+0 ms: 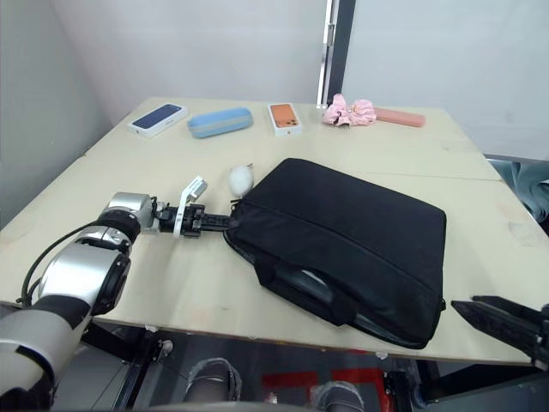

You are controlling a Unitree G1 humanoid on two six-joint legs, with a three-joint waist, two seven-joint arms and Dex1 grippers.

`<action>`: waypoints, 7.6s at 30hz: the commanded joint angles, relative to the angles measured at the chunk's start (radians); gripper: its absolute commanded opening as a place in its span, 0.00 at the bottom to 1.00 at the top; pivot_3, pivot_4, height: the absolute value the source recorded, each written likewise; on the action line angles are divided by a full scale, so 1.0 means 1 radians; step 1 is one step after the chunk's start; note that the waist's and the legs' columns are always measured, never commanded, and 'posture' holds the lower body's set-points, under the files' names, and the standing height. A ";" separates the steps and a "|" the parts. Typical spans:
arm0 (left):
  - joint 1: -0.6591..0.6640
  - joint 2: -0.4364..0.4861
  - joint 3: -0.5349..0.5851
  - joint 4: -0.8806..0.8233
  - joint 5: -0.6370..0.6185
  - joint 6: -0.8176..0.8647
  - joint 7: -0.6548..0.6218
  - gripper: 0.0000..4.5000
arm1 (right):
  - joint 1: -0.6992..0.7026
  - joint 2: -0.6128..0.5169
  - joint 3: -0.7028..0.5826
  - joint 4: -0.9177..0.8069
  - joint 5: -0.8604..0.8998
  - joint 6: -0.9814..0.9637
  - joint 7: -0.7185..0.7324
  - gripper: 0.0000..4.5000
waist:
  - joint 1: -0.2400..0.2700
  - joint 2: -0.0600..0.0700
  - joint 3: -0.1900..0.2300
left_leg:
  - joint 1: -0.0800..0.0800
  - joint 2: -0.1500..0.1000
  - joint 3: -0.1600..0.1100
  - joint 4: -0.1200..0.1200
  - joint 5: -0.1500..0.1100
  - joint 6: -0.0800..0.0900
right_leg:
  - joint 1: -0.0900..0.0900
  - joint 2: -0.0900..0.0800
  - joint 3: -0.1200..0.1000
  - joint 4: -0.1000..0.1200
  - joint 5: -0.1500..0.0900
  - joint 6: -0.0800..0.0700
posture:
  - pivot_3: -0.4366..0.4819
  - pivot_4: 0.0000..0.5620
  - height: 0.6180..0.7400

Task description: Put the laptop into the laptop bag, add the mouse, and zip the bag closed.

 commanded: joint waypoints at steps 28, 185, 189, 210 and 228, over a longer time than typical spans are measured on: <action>0.129 0.106 0.043 -0.325 -0.039 0.143 -0.063 0.00 | -0.330 0.087 0.525 0.280 -0.060 -0.064 -0.102 0.75 | -0.013 0.001 0.001 | 0.002 0.003 -0.004 -0.003 0.000 0.000 | 0.008 0.001 -0.009 -0.006 0.000 -0.001 | 0.48 0.27 1.00; 0.640 0.641 0.274 -1.469 -0.533 -0.255 0.008 1.00 | -1.158 0.385 1.337 0.172 -0.470 -0.273 -0.233 0.01 | -0.065 0.005 0.002 | 0.009 0.005 0.005 0.000 0.000 -0.005 | 0.000 0.005 0.005 0.013 -0.003 0.001 | 0.48 0.27 1.00; 0.654 0.648 0.283 -1.456 -0.526 -0.265 -0.001 1.00 | -1.191 0.364 1.421 0.207 -0.549 -0.314 -0.200 0.01 | -0.067 0.005 0.002 | 0.010 0.005 0.005 0.001 0.000 -0.005 | 0.000 0.005 0.005 0.014 -0.003 0.001 | 0.48 0.27 1.00; 0.609 0.582 0.297 -1.007 -0.415 -0.105 0.252 1.00 | -1.252 0.336 1.543 0.328 -0.706 -0.350 -0.142 0.01 | -0.060 0.002 -0.002 | 0.015 0.005 0.004 0.002 0.000 -0.006 | 0.000 0.006 0.008 0.023 -0.003 0.001 | 0.48 0.27 1.00; 0.188 0.295 0.254 -0.387 -0.175 -0.140 0.579 1.00 | -1.271 0.387 1.397 0.293 -0.636 -0.288 -0.167 0.01 | -0.053 -0.002 -0.003 | 0.008 0.005 -0.001 0.003 0.001 -0.007 | -0.001 0.010 0.007 0.016 -0.002 0.001 | 0.48 0.27 1.00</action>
